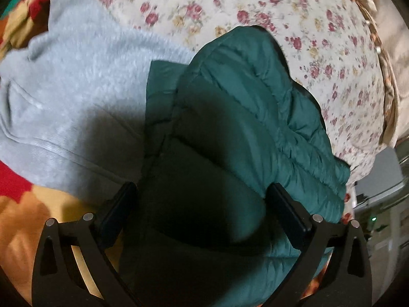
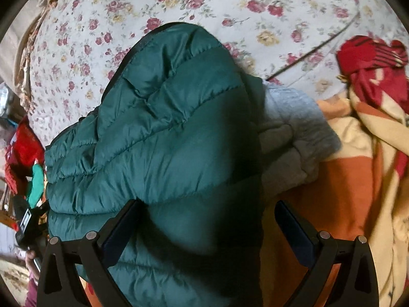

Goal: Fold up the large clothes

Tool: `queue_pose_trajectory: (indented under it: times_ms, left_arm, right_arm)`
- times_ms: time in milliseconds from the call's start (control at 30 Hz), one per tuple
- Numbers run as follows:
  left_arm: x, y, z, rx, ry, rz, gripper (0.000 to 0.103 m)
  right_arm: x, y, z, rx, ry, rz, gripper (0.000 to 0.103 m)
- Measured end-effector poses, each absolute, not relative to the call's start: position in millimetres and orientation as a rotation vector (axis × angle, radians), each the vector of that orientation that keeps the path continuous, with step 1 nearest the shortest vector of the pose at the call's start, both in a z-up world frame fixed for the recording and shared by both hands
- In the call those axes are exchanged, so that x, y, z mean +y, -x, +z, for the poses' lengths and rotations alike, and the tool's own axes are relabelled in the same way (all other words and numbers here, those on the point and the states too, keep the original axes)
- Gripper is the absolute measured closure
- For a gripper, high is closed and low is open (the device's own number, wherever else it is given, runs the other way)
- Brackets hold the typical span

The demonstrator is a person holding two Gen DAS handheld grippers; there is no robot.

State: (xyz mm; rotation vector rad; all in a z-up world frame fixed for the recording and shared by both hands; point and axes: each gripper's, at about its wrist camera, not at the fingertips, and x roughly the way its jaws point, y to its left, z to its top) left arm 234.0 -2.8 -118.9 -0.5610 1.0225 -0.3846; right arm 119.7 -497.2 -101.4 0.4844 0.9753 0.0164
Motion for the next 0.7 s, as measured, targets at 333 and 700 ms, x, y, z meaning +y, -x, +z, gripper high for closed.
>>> queue_pose_trajectory:
  times_ms: [333, 700]
  left_arm:
    - [-12.0, -239.7, -122.8, 0.995, 0.58, -0.41, 0.0]
    - [-19.6, -236.2, -117.6, 0.983, 0.588, -0.437, 0.028]
  right_arm:
    - [-501.0, -147.0, -116.4, 0.955, -0.545, 0.123, 0.0]
    - [-473.0, -134.2, -100.3, 0.903, -0.445, 0.166, 0.023]
